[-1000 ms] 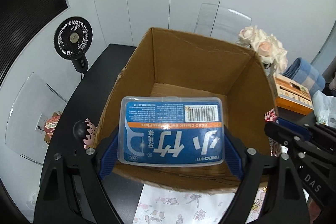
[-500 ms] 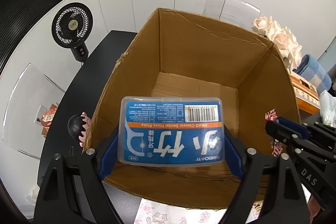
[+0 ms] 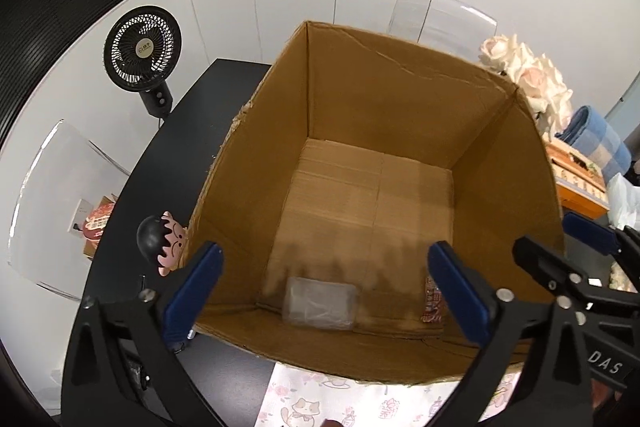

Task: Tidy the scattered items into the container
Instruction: 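Move both tools back from the box toward the mat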

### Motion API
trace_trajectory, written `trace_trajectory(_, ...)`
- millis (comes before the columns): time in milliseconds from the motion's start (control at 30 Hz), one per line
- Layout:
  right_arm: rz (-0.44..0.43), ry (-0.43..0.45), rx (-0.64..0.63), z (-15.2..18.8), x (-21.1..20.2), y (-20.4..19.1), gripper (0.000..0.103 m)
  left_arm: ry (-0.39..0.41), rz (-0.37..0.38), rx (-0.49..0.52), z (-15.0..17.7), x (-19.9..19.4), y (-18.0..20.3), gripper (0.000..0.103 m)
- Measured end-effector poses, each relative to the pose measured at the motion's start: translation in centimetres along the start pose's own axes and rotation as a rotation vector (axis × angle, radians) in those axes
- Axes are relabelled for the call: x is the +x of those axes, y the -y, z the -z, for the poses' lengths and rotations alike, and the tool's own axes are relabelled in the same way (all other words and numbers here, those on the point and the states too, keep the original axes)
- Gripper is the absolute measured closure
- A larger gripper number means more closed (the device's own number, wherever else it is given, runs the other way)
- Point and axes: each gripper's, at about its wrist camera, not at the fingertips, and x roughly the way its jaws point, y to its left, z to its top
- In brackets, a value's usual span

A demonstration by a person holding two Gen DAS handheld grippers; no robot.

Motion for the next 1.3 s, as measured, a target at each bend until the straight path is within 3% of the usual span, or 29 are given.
trace_trajectory(267,0.009,0.026,-0.008,0.5,-2.0,0.2,0.025,0.016,0.017,0.012,0.2,-1.5,0.6,0.0)
trace_trajectory(600,0.045,0.083,0.017,3.4,-7.6,2.1,0.025,0.066,0.056,0.063,2.3,-6.1,3.8,0.0)
trace_trajectory(1033,0.12,0.113,0.097,14.3,-14.2,7.7,0.024,0.076,0.125,0.159,11.0,-9.3,11.0,0.0)
trace_trajectory(1300,0.14,0.09,0.175,21.8,-15.0,11.0,0.024,0.046,0.171,0.162,16.9,-8.3,13.8,0.0)
